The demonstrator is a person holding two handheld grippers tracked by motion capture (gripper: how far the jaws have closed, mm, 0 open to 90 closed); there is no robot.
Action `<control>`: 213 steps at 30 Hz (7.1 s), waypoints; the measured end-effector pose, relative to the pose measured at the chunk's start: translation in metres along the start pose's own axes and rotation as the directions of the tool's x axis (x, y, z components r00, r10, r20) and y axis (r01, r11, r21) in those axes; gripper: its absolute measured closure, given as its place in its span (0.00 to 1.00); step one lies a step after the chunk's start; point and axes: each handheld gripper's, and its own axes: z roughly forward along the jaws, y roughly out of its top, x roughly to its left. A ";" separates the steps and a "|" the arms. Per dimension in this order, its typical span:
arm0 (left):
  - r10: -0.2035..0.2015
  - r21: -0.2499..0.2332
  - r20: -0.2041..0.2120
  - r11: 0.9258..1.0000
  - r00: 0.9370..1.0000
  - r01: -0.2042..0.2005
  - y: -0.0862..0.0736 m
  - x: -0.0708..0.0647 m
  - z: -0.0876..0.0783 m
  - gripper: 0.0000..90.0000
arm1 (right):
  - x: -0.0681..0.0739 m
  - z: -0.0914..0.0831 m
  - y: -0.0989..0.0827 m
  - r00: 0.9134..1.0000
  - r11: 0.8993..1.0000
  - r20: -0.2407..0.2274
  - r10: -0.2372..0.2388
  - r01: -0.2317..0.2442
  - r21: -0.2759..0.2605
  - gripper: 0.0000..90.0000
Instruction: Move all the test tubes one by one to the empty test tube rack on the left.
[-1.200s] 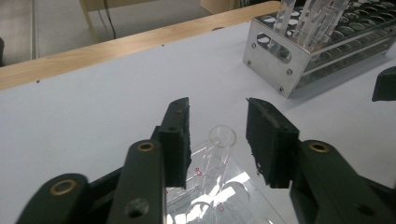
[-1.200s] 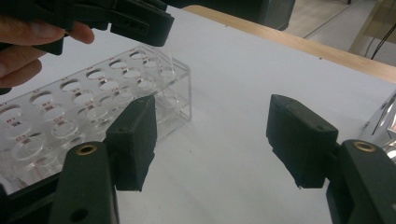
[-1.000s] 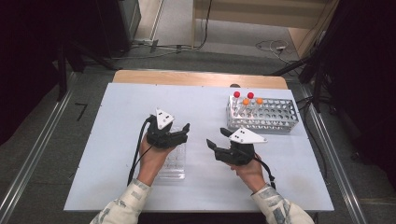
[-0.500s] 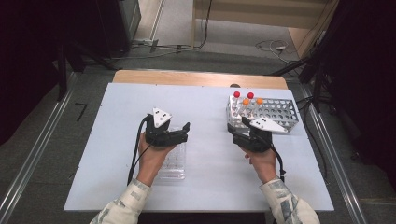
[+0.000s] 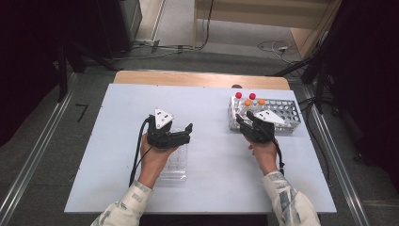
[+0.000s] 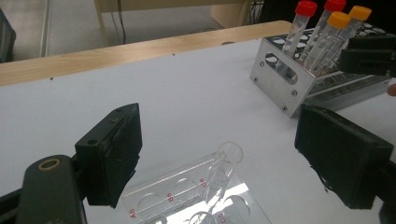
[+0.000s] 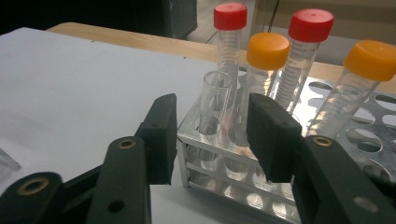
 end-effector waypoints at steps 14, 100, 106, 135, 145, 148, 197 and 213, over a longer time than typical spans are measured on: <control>0.000 0.003 -0.003 1.000 1.000 0.000 0.000 0.000 0.000 0.18 | 0.003 0.014 0.005 1.000 1.000 0.018 -0.016 0.015 0.016 0.68; 0.003 -0.063 0.100 0.998 0.995 0.004 0.008 -0.023 -0.017 0.25 | 0.097 -0.018 0.004 0.947 0.989 -0.284 -0.150 0.147 -0.029 0.81; 0.023 -0.058 0.125 0.998 0.992 -0.016 0.007 -0.029 -0.014 0.34 | 0.110 -0.018 0.000 0.932 0.984 -0.317 -0.173 0.175 -0.022 0.81; 0.062 0.012 0.222 0.998 0.973 -0.067 -0.001 -0.036 -0.004 0.83 | 0.123 -0.020 -0.004 0.923 0.978 -0.326 -0.205 0.208 -0.028 0.81; 0.057 -0.006 0.212 0.998 0.976 -0.057 -0.001 -0.035 -0.005 0.86 | 0.122 -0.021 -0.002 0.916 0.978 -0.344 -0.204 0.205 -0.034 0.74; 0.050 -0.013 0.213 0.999 0.976 -0.048 0.000 -0.034 -0.006 0.86 | 0.122 -0.022 -0.001 0.912 0.979 -0.359 -0.199 0.200 -0.036 0.67; 0.103 -0.005 0.056 0.995 0.993 -0.103 0.009 -0.011 -0.025 0.85 | 0.117 -0.021 0.002 0.934 0.986 -0.324 -0.150 0.166 0.021 0.29; 0.107 0.080 0.037 0.991 0.994 -0.110 0.003 -0.013 -0.016 0.81 | 0.115 -0.019 0.001 0.935 0.984 -0.319 -0.159 0.175 0.023 0.30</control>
